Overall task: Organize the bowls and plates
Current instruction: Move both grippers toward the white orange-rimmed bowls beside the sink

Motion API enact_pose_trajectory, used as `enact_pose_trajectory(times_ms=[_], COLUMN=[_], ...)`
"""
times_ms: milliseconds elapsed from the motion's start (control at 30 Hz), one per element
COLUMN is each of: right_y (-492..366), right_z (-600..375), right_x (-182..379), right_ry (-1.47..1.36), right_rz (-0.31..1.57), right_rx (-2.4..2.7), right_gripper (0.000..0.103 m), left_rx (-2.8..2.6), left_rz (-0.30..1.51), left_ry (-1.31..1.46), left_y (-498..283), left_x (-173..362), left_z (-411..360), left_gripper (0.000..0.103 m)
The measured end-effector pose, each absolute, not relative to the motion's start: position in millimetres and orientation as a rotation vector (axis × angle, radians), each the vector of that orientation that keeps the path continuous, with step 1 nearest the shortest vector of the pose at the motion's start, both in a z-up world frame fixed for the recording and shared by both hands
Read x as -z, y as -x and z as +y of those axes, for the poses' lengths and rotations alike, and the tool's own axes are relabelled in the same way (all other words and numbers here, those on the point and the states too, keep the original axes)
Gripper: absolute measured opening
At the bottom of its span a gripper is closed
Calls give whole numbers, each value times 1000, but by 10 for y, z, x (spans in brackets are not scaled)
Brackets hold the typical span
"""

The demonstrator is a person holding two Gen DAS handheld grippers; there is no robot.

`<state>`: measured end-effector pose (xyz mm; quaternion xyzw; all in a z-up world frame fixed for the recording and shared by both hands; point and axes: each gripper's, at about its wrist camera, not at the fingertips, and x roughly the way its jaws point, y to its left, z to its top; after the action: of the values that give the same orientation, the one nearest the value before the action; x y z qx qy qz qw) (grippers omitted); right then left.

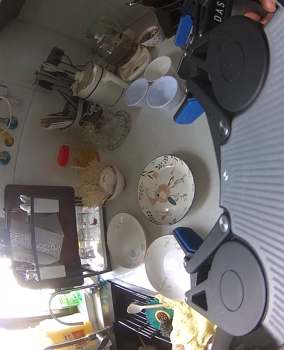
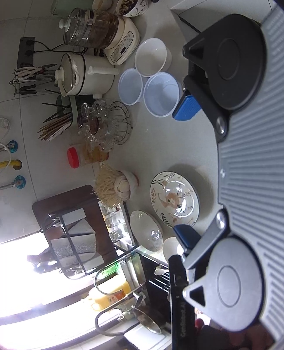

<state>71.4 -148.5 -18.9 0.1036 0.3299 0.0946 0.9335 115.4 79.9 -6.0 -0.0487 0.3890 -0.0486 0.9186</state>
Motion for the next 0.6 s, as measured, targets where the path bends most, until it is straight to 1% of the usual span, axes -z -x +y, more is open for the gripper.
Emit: enact_pose_trajectory(times_ms=[200,600], right_y=[-977,-1491], right_z=[-1125,-389], right_x=[233,434], right_ry=[-223,-229], right_rz=[695,749], right_rx=[-167,-74], right_gripper=[103,99], left_rx=[112,150], left_rz=[822,900], left_ry=[110,126], left_y=[-1526,-2116], left_x=[122,598], left_z=[1221,2171], left_gripper=[102,102])
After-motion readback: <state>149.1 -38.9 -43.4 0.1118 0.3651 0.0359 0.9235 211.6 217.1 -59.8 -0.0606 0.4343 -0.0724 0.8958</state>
